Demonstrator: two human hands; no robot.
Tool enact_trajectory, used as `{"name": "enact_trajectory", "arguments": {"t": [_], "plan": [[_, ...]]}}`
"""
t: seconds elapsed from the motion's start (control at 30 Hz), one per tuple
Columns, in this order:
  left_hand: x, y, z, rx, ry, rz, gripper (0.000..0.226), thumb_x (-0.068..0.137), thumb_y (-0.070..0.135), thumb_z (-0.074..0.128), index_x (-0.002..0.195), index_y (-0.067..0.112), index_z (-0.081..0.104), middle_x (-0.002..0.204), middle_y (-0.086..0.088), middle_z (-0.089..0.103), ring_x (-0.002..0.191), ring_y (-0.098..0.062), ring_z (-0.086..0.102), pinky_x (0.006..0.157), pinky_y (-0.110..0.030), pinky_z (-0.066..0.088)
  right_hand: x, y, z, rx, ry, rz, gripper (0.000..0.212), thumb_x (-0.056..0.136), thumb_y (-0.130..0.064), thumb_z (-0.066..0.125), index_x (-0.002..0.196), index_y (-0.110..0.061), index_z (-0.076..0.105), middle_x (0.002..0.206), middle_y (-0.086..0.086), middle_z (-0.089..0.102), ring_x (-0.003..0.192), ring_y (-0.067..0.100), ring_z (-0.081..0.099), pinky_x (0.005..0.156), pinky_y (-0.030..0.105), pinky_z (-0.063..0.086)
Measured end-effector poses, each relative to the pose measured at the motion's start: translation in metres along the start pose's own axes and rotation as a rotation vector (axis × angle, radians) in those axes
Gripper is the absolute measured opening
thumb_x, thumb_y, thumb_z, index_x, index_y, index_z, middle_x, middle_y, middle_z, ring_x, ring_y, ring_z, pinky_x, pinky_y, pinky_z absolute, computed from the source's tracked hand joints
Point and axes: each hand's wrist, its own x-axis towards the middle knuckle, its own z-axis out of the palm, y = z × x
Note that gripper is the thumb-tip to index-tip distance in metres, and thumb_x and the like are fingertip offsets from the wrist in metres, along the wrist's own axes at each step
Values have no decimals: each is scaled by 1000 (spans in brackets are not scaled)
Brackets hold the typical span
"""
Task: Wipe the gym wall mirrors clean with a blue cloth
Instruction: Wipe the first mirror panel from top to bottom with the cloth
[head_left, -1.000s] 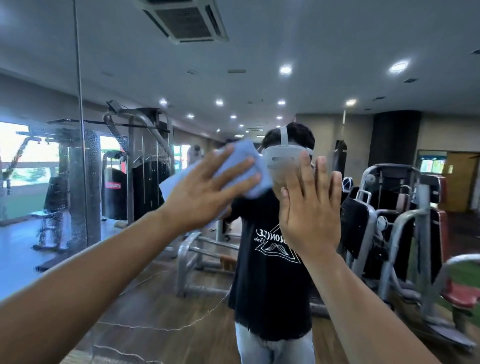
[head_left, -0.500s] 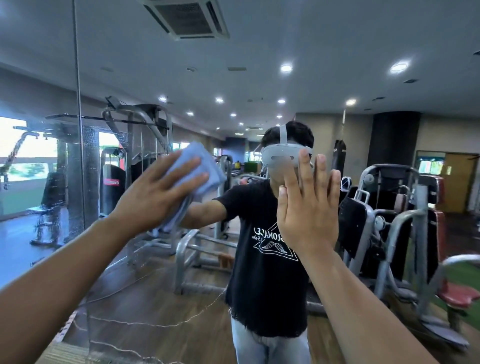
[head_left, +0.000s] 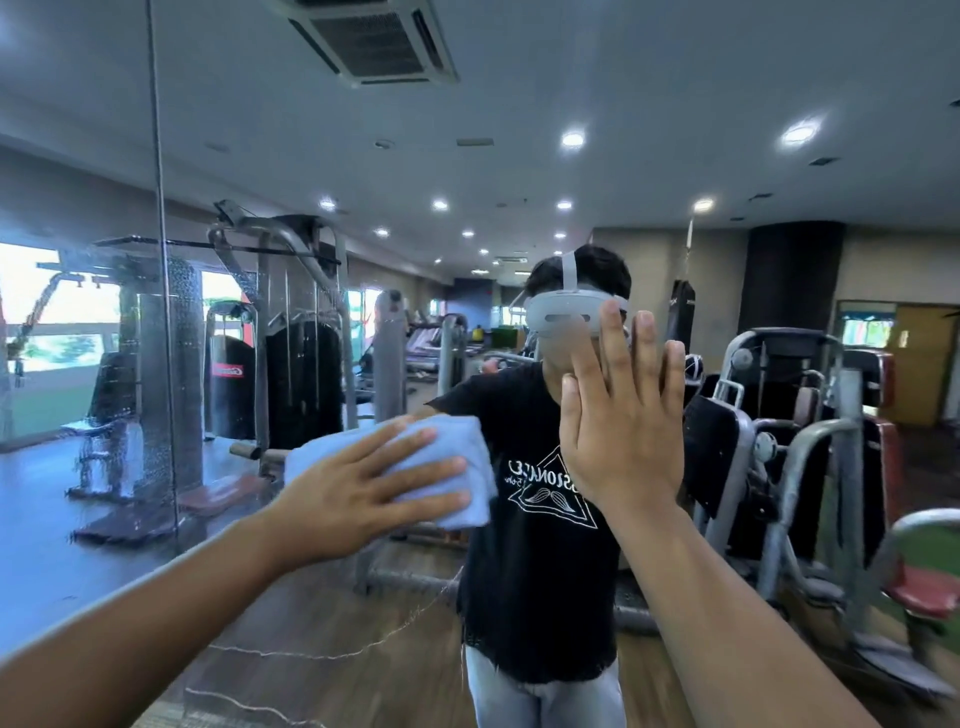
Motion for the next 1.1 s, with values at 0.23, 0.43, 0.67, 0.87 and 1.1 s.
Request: {"name": "enact_trajectory", "arguments": {"t": [0.23, 0.43, 0.67, 0.87, 1.1], "plan": [[18, -69, -23, -107, 107, -666, 59, 91, 23, 50, 149, 22, 35, 157, -16, 36, 149, -46, 18, 114, -67, 30, 1, -3, -1, -12, -8, 1, 57, 108, -31, 30, 163, -16, 26, 170, 11, 16, 157, 37, 12, 128, 55, 2], [100, -45, -10, -88, 279, -853, 69, 91, 8, 58, 153, 25, 32, 164, -4, 26, 152, -37, 9, 125, -38, 2, 0, -3, -3, -2, -1, -2, 56, 108, -31, 33, 162, -18, 28, 171, 9, 16, 158, 34, 12, 127, 56, 7], [42, 41, 6, -98, 93, -434, 59, 98, 16, 53, 153, 22, 35, 161, -8, 32, 152, -39, 17, 123, -54, 19, 1, 0, -5, 18, -18, -2, 57, 108, -34, 28, 163, -19, 25, 171, 9, 14, 158, 31, 7, 128, 51, -1], [-26, -9, -9, -118, 15, -757, 73, 84, 17, 66, 149, 20, 34, 160, -11, 29, 153, -40, 11, 116, -65, 27, 0, -2, -1, 4, -10, 12, 57, 107, -32, 30, 163, -18, 27, 171, 9, 16, 158, 33, 10, 127, 57, 8], [89, -41, -18, -125, 205, -1048, 62, 99, 21, 48, 155, 28, 23, 167, -3, 17, 154, -35, 3, 125, -51, 9, 1, -4, -3, -18, 2, 12, 56, 108, -32, 30, 162, -17, 28, 171, 10, 17, 158, 32, 8, 128, 53, 2]]}}
